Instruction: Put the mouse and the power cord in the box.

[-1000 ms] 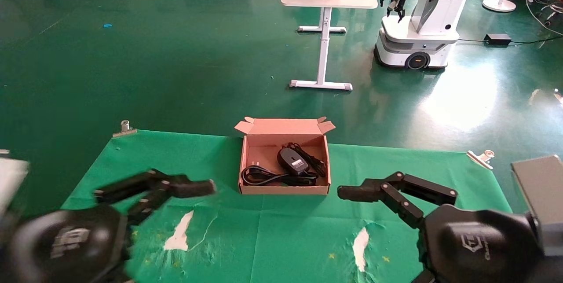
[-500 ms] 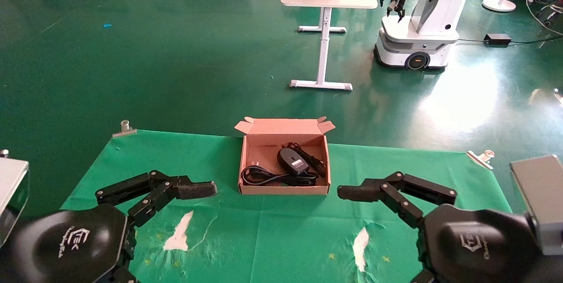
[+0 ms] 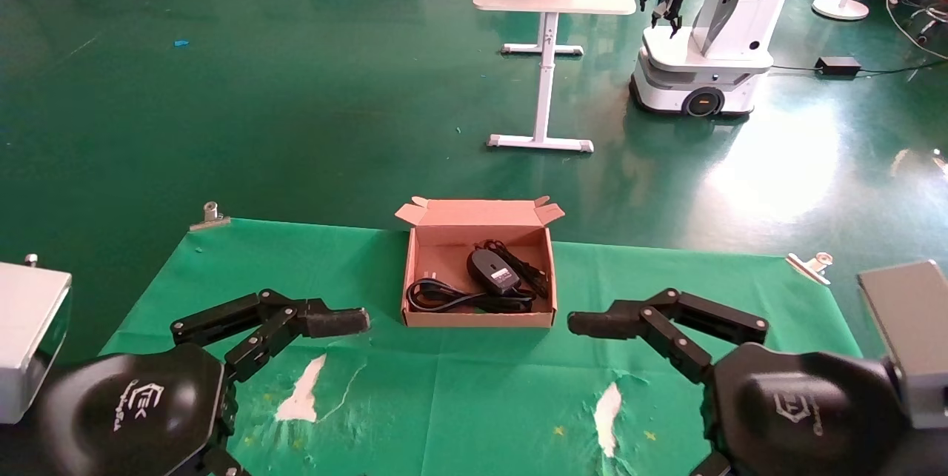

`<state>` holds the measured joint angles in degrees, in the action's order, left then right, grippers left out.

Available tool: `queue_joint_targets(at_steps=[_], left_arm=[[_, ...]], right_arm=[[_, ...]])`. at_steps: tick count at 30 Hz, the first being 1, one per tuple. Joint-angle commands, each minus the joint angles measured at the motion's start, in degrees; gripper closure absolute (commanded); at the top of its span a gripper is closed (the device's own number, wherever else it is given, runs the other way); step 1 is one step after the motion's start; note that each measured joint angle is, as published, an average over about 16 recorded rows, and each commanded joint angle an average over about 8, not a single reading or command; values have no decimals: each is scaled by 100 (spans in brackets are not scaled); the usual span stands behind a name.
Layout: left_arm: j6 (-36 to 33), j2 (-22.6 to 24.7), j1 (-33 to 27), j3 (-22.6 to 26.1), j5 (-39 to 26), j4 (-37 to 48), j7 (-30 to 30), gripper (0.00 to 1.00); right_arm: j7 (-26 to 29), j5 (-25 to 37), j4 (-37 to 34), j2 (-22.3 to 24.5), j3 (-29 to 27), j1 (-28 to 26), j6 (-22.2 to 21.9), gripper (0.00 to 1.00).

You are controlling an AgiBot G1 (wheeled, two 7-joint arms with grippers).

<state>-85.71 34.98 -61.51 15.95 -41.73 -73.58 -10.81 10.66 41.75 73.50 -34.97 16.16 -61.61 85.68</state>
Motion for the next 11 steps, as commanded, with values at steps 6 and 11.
queue_joint_targets(at_steps=[6,11], left_arm=[[9,6,-10,17,-25,4,-6,0],[11,7,-12,21,-34,5,-8,0]], right_arm=[[0,2,0,0,1,-1,-3,0],[0,2,0,-1,1,-1,-4,0]])
